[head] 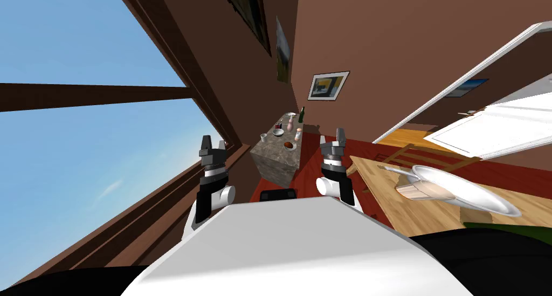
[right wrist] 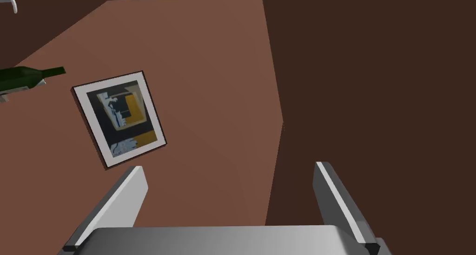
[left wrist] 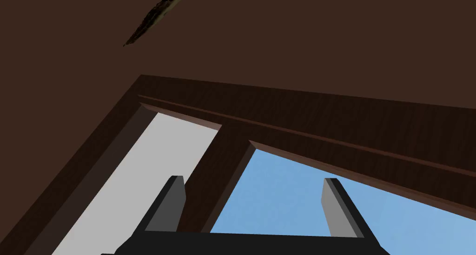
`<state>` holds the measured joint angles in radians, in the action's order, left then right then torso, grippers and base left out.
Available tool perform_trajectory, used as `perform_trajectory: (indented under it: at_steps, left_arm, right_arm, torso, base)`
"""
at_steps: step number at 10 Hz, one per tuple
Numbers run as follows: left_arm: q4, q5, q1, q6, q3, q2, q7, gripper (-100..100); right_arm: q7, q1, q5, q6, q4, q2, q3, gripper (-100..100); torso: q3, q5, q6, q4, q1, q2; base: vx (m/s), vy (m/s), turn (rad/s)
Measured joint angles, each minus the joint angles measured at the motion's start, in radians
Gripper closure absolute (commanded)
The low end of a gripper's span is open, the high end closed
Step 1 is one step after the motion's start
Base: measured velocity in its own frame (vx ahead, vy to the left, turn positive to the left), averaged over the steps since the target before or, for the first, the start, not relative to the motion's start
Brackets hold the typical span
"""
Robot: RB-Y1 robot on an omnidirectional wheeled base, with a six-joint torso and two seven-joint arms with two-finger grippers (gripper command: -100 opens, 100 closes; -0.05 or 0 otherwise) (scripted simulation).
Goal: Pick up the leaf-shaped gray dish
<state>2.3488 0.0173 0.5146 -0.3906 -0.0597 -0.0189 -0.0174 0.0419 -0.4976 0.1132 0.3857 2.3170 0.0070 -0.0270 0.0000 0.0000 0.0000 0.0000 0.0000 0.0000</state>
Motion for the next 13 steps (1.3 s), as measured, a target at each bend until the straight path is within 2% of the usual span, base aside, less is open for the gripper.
perform_trajectory:
  at_steps: [2, 5, 6, 8, 10, 11, 12, 13]
  left_arm:
    - [0.000, 0.000, 0.000, 0.000, 0.000, 0.000, 0.000, 0]
    - [0.000, 0.000, 0.000, 0.000, 0.000, 0.000, 0.000, 0]
    - [0.000, 0.000, 0.000, 0.000, 0.000, 0.000, 0.000, 0]
    - [0.000, 0.000, 0.000, 0.000, 0.000, 0.000, 0.000, 0]
    - [0.000, 0.000, 0.000, 0.000, 0.000, 0.000, 0.000, 0]
    - [0.000, 0.000, 0.000, 0.000, 0.000, 0.000, 0.000, 0]
    - [0.000, 0.000, 0.000, 0.000, 0.000, 0.000, 0.000, 0]
    - [0.000, 0.000, 0.000, 0.000, 0.000, 0.000, 0.000, 0]
  right_arm:
    - [0.010, -0.020, -0.012, -0.007, -0.015, -0.034, -0.011, -100]
    - [0.030, -0.076, -0.037, -0.018, -0.043, -0.085, -0.037, -100]
    - [0.038, -0.091, -0.047, -0.019, -0.068, -0.103, -0.052, -100]
    - [0.060, -0.141, -0.074, -0.020, -0.109, -0.133, -0.077, -100]
    - [0.091, -0.203, -0.110, -0.050, -0.119, -0.156, -0.099, -100]
    - [0.114, -0.229, -0.134, -0.058, -0.140, -0.164, -0.107, -100]
    - [0.132, -0.251, -0.152, -0.051, -0.185, -0.181, -0.125, -100]
    - [0.135, -0.272, -0.156, -0.051, -0.193, -0.197, -0.142, -100]
  torso:
    - [0.001, 0.000, 0.000, 0.000, 0.001, 0.002]
    - [0.002, 0.000, 0.000, 0.001, 0.002, 0.003]
    - [0.002, 0.000, 0.000, 0.001, 0.002, 0.003]
    - [0.002, 0.001, 0.000, 0.001, 0.002, 0.004]
    - [0.002, 0.001, 0.000, 0.001, 0.003, 0.003]
    - [0.002, 0.001, 0.000, 0.001, 0.003, 0.004]
    - [0.003, 0.001, 0.000, 0.001, 0.003, 0.004]
    - [0.002, 0.001, 0.001, 0.001, 0.002, 0.004]
  base:
    - [-0.031, 0.020, 0.177]
    - [-0.043, 0.034, 0.244]
    - [-0.055, 0.044, 0.281]
    - [-0.047, 0.055, 0.326]
    - [-0.041, 0.060, 0.389]
    - [-0.055, 0.063, 0.404]
    - [-0.030, 0.043, 0.096]
    - [-0.019, 0.045, 0.218]
